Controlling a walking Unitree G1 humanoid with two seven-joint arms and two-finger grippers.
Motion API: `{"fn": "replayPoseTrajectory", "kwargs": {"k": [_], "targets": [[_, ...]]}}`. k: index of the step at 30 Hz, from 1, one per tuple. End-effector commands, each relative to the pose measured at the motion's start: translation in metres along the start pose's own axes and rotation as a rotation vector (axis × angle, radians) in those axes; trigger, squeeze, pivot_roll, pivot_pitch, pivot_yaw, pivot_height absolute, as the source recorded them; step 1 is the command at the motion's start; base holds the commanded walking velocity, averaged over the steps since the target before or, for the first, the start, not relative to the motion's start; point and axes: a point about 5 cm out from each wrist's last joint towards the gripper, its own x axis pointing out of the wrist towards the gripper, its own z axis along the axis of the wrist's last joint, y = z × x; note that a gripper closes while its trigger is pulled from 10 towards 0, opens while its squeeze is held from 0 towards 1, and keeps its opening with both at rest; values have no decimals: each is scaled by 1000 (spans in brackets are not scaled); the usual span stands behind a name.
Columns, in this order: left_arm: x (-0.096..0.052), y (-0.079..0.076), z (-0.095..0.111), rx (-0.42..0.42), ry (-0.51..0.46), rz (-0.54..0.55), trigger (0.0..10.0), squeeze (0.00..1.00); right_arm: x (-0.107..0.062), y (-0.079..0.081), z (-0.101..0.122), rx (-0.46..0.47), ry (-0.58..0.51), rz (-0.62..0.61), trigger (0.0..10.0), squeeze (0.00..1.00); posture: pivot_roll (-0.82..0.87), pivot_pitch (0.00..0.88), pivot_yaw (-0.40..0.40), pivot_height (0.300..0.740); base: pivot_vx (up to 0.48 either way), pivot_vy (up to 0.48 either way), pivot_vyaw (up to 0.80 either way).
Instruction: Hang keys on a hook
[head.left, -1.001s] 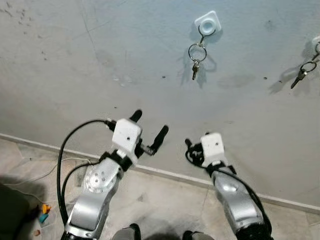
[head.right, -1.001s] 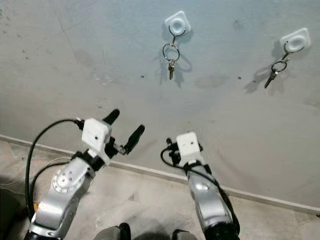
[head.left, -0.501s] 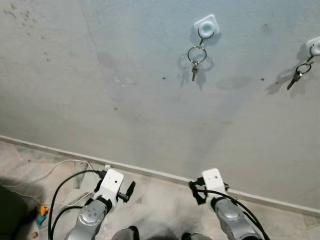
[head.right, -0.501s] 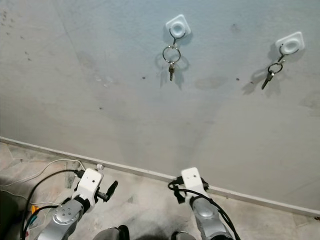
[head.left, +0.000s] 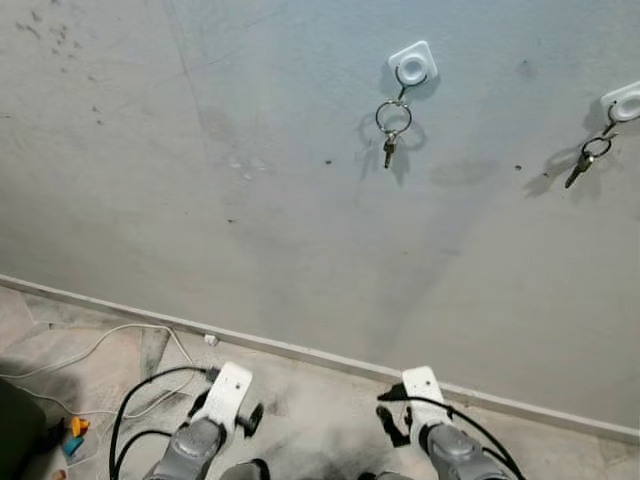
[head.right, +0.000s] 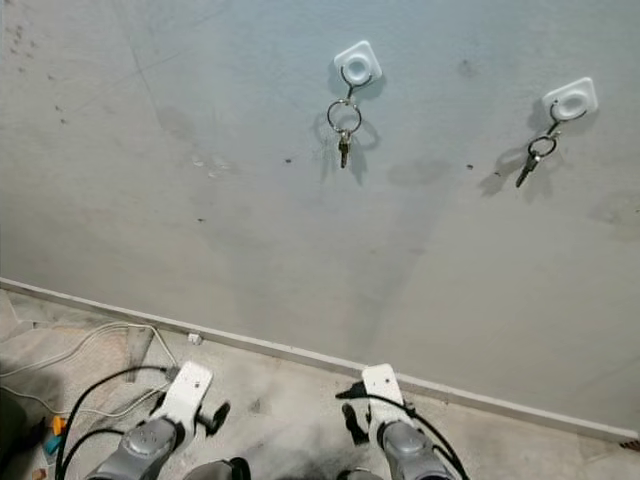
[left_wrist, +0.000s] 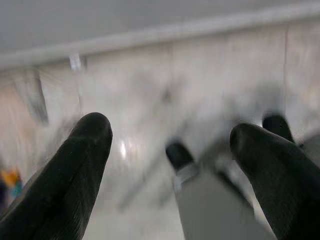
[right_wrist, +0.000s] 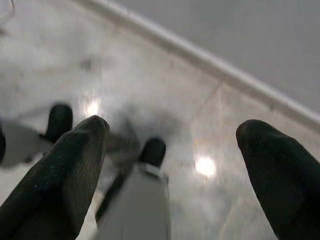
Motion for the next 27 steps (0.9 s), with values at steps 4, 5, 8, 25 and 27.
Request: {"fn": "replayPoseTrajectory", "kwargs": {"k": [4,5,8,25,27], "targets": [[-6,6,-25,-71,84,19,10000,0,-2,-5,-8,9,26,-17,10000,0,36,98,-16,740,0,0,0],[-7,7,-27,-82,89,24,10000,0,-2,-7,-7,27,21,-25,10000,0,37,102,-17,740,0,0,0],[-10,12,-36,-117,111,45,10000,0,-3,-14,-7,86,12,-66,10000,0,39,105,-17,740,0,0,0],[-11,13,-39,-116,118,86,10000,0,-3,-3,-13,35,44,25,10000,0,35,117,-14,740,0,0,77],[-11,13,-39,-118,121,85,10000,0,-3,-3,-14,25,52,29,10000,0,33,118,-14,740,0,0,800]]}}
